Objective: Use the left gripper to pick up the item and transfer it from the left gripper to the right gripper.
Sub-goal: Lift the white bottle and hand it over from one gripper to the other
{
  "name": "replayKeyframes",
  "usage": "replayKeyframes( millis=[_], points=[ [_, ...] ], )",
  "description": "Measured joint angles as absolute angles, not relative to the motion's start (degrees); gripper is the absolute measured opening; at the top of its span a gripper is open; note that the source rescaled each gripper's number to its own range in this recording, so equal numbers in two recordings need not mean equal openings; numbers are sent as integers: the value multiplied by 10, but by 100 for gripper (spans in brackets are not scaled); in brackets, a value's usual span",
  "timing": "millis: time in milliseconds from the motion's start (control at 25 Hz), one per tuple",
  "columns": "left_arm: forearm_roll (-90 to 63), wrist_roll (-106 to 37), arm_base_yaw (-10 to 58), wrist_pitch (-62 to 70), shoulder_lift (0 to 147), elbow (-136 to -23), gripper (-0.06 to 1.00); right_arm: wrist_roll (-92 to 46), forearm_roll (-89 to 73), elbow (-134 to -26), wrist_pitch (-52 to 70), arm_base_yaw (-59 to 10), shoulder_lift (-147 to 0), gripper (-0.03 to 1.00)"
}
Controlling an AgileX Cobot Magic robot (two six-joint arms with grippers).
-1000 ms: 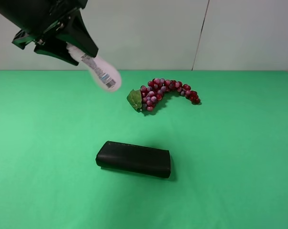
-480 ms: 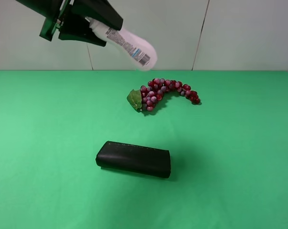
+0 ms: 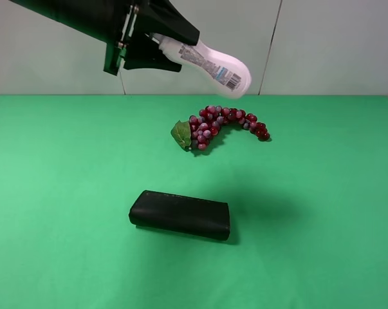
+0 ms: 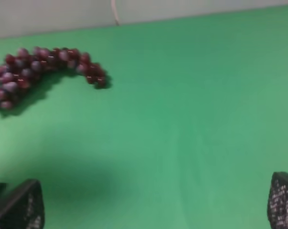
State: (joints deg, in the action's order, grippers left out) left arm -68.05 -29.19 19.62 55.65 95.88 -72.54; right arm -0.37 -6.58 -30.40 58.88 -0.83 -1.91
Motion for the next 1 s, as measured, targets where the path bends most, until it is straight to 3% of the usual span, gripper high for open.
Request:
replayKeyframes(
  millis=[480, 1000],
  points=[
    [-694, -331, 196, 588, 983, -725, 1, -213, -218, -311, 502, -42, -190, 100],
    [-695, -335, 196, 601, 983, -725, 1, -282, -184, -405, 408, -203, -385, 100]
  ],
)
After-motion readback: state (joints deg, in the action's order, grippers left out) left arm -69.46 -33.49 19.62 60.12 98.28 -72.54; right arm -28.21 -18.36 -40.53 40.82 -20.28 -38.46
